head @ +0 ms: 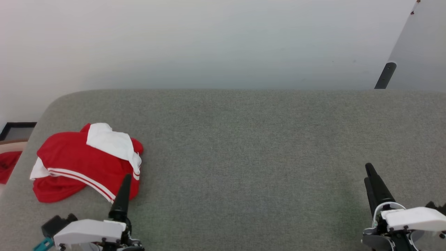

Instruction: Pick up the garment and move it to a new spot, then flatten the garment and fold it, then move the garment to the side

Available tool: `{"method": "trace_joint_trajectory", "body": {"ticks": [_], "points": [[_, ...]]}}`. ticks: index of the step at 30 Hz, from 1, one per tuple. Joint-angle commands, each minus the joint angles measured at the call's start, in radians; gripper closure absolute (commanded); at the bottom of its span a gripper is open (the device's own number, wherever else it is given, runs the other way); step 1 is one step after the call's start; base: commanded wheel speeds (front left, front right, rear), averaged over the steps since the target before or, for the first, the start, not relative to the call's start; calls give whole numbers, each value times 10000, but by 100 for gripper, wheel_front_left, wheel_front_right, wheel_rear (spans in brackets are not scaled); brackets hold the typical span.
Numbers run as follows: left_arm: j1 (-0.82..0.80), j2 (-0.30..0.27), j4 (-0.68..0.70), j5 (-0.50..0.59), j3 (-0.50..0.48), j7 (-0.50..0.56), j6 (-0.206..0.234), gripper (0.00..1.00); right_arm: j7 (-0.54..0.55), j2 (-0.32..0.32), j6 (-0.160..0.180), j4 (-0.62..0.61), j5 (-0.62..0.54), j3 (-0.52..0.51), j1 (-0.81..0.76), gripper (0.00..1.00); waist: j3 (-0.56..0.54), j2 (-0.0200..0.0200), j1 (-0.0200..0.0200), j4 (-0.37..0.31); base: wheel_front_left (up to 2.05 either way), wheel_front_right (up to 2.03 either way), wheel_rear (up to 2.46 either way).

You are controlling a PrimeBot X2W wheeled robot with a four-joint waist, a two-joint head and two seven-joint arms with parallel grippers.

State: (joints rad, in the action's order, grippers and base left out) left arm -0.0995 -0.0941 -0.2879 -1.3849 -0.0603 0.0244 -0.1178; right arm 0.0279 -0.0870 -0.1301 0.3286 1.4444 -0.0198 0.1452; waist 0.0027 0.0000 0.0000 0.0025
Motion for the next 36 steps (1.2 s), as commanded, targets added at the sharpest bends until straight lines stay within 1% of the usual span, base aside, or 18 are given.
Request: {"method": "trace_joint_trajectory", "body": {"ticks": [1,6,12,17,25,26,31,36], "points": [[-294,-152,146,537,87,-94,73,0,-116,-139,-8,-73,-434,144,410,0,-2,0,0,3,0,0,0],[-346,-254,159,1763,299,-305,239,0,-336,-266,-8,-2,-1760,271,574,0,-5,0,0,9,0,0,0],[-411,-429,138,3117,530,-539,386,0,-573,-166,-8,58,-3371,186,610,0,-8,0,0,11,0,0,0],[-410,-573,165,4153,722,-726,489,0,-761,-169,-9,263,-4395,333,750,0,0,0,0,10,0,0,0],[-501,-709,90,5386,859,-1003,580,0,-1037,-231,-8,401,-6445,332,977,0,29,0,0,2,0,0,0],[-501,-709,90,5386,859,-1003,580,0,-1037,-231,-8,401,-6445,332,977,0,29,0,0,2,0,0,0],[-573,-799,21,6116,951,-1167,619,0,-1203,-132,-8,476,-7624,214,1107,0,54,0,0,5,0,0,0],[-635,-861,-5,6804,1072,-1323,629,0,-1359,-46,-8,520,-8534,89,1177,0,73,0,0,2,0,0,0]]}}
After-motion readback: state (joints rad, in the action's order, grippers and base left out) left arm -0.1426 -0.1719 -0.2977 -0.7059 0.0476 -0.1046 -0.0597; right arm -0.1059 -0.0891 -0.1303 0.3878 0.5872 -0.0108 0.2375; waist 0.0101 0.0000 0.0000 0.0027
